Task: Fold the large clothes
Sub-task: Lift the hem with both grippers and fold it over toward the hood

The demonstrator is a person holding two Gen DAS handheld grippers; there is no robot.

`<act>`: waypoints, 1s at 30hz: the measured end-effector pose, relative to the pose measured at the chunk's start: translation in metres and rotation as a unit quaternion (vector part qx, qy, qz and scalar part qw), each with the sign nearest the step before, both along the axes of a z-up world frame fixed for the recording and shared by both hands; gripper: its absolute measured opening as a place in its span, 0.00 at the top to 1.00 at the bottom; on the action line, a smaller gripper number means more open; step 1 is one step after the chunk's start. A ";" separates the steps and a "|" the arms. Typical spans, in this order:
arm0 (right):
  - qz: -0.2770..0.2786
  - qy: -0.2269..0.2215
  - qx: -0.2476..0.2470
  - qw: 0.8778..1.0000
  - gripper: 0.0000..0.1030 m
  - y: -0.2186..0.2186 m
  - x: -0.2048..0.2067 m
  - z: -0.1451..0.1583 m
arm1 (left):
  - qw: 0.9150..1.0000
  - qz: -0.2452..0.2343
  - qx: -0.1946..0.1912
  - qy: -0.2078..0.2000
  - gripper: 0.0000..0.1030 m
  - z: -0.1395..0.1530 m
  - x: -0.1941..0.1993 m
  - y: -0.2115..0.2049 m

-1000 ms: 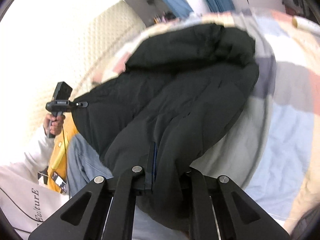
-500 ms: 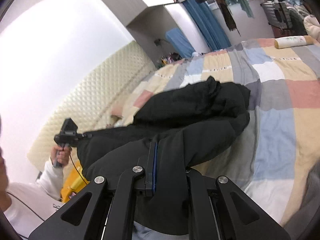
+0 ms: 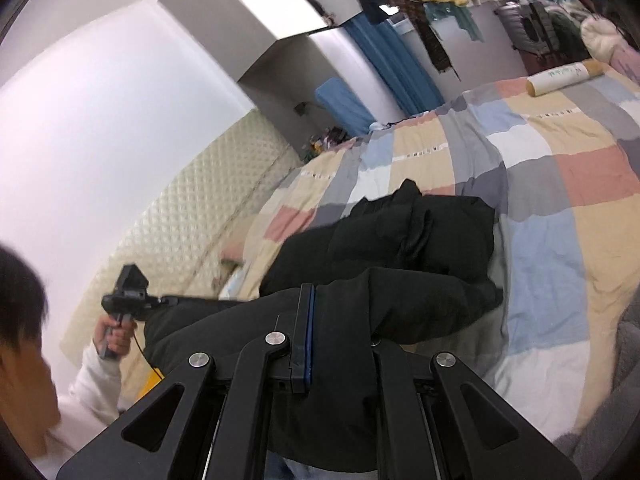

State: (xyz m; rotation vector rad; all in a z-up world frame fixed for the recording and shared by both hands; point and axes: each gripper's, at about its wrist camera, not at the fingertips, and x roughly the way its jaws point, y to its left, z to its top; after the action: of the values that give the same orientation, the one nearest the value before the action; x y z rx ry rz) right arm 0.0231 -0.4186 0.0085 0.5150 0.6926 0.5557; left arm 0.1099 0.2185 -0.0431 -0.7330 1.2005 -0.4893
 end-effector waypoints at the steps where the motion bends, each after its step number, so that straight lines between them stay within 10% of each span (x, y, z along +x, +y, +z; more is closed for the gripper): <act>1: -0.004 0.003 0.005 1.000 0.95 -0.001 0.013 0.000 | 1.000 0.001 0.005 -0.003 0.87 0.002 0.006 0.000; 17: -0.109 0.118 0.066 0.985 0.95 -0.025 0.226 -0.055 | 0.996 0.053 0.069 -0.017 0.84 -0.016 0.179 -0.021; 30: -0.152 0.225 0.029 0.962 0.95 -0.024 0.346 -0.155 | 0.986 0.067 0.153 0.000 0.82 -0.099 0.299 -0.064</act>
State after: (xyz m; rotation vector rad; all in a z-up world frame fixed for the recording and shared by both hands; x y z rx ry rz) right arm 0.3690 -0.4426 -0.1468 0.7988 1.0080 0.1661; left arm 0.4085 0.1545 -0.1421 -0.5443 1.1847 -0.1875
